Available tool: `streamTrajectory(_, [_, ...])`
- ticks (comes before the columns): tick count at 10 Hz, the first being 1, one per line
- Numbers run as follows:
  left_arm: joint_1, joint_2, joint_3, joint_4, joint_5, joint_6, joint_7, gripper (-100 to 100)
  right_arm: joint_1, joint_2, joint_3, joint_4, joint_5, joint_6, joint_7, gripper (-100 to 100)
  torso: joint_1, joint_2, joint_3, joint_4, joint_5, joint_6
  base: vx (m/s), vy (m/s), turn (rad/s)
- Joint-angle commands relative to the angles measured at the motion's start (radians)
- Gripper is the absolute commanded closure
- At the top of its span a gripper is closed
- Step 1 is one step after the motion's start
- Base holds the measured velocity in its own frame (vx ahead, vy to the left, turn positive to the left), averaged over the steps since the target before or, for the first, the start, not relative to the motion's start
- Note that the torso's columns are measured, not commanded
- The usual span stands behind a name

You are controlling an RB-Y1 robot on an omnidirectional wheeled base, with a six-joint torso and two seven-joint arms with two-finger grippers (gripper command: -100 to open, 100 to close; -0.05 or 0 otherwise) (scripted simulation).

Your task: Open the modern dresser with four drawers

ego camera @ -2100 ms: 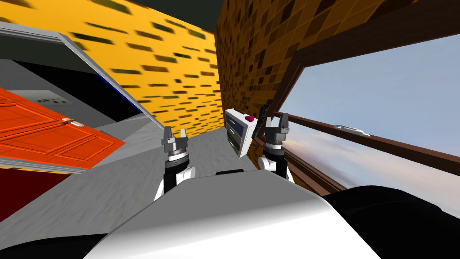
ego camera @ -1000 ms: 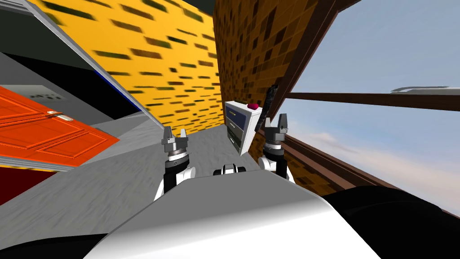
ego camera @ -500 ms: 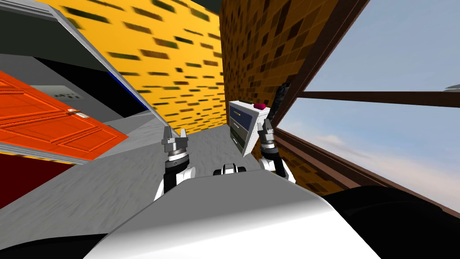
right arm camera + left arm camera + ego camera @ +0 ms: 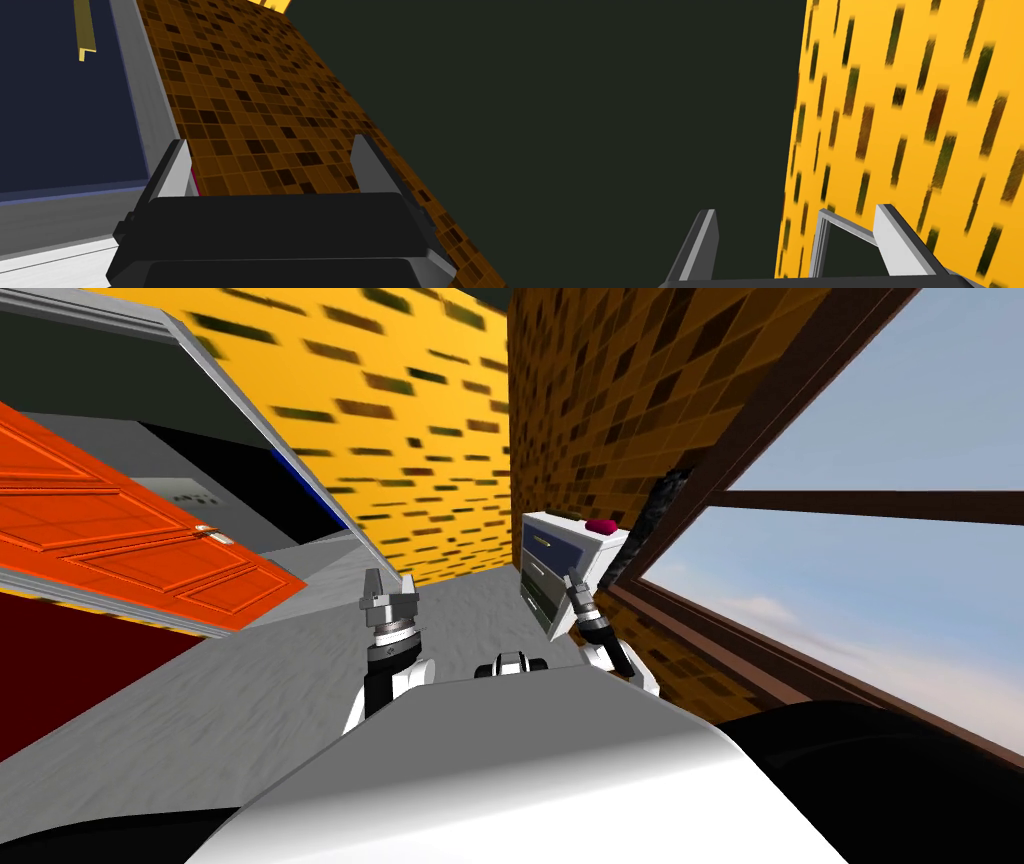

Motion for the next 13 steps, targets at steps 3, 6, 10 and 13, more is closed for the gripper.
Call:
streamTrajectory(3, [0.0, 0.0, 0.0, 0.0, 0.0, 0.0, 0.0, 0, -0.007, -0.097, 0.01, 0.08, 0.005, 0.105, 0.016, -100, -0.002, -0.001, -0.001, 0.0, 0.0, 0.0, 0.063, 0.087, 0.094])
streamTrajectory(6, [0.0, 0.0, 0.0, 0.0, 0.0, 0.0, 0.0, 0, -0.008, -0.167, 0.023, 0.142, 0.011, 0.181, 0.031, -100, 0.001, -0.001, -0.001, 0.0, 0.0, 0.0, 0.071, 0.11, 0.111])
streamTrajectory(10, [0.0, 0.0, 0.0, 0.0, 0.0, 0.0, 0.0, 0, -0.01, -0.25, 0.037, 0.228, 0.018, 0.272, 0.047, -100, -0.004, 0.0, 0.0, 0.0, -0.001, 0.0, 0.081, 0.1, 0.091])
streamTrajectory(13, [0.0, 0.0, 0.0, 0.0, 0.0, 0.0, 0.0, 0, -0.013, -0.33, 0.051, 0.311, 0.023, 0.353, 0.062, -100, 0.0, -0.001, -0.001, 0.0, 0.001, 0.001, 0.093, 0.124, 0.11])
